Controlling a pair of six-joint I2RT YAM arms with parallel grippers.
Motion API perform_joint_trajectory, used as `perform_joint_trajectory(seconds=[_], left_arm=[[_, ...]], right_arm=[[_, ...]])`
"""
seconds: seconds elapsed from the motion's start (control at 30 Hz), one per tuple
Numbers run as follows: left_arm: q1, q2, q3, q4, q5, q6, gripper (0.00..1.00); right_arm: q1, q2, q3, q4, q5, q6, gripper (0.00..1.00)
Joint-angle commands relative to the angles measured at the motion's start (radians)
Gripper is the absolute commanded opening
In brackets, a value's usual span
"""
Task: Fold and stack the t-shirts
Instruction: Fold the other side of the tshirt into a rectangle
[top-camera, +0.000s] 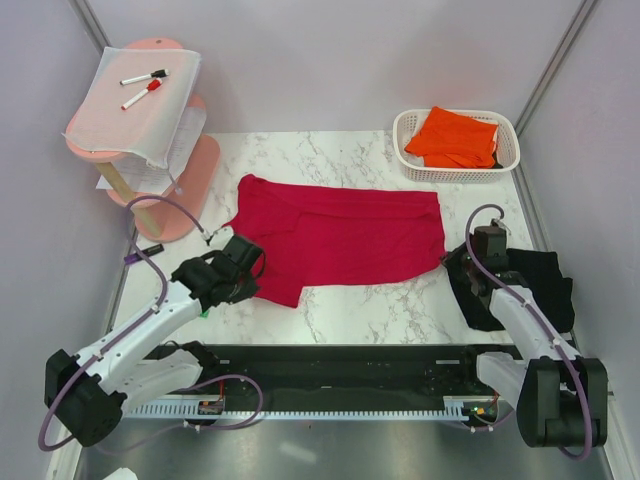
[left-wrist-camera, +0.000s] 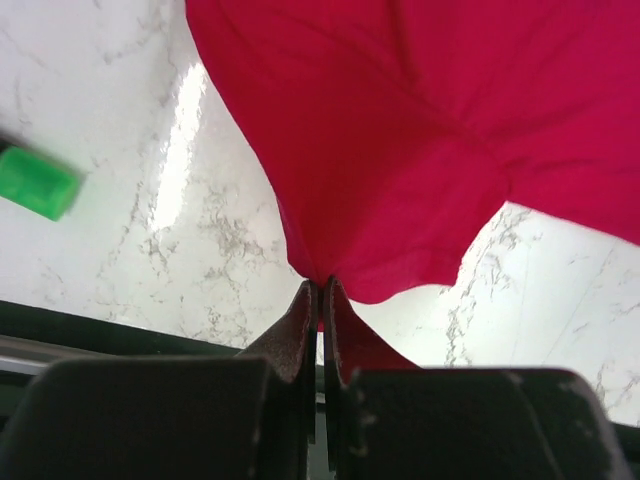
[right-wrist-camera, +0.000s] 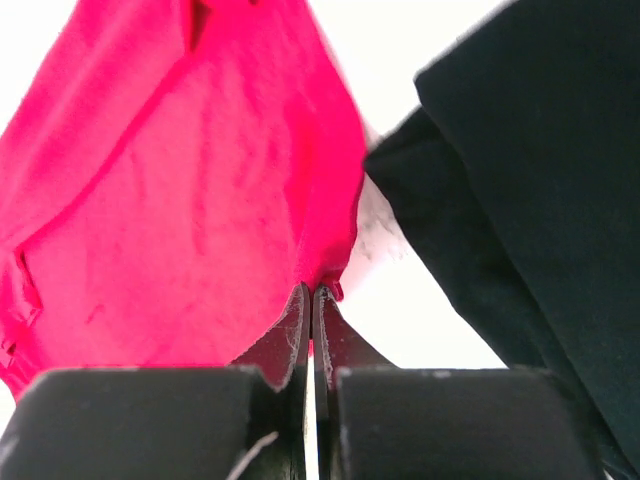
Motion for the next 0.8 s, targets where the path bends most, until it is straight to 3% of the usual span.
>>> perform_joint_trajectory(seconds=[0.0, 0.27, 0.77], left_arm=[[-0.004, 0.055, 0.146, -0.061, -0.150, 0.014, 0.02], [0.025, 0.216, 0.383, -0.054, -0.250, 0.094, 0.02], [0.166, 0.552, 0.686, 0.037, -0.235, 0.269, 0.02]], right_arm=[[-0.003, 0.010, 0.098, 0.001, 0.036, -0.051, 0.00], [-0.003, 0.162, 0.219, 0.095, 0.087, -0.094, 0.00], [-0.003, 0.566, 0.442, 0.231, 0.086, -0.114, 0.00]])
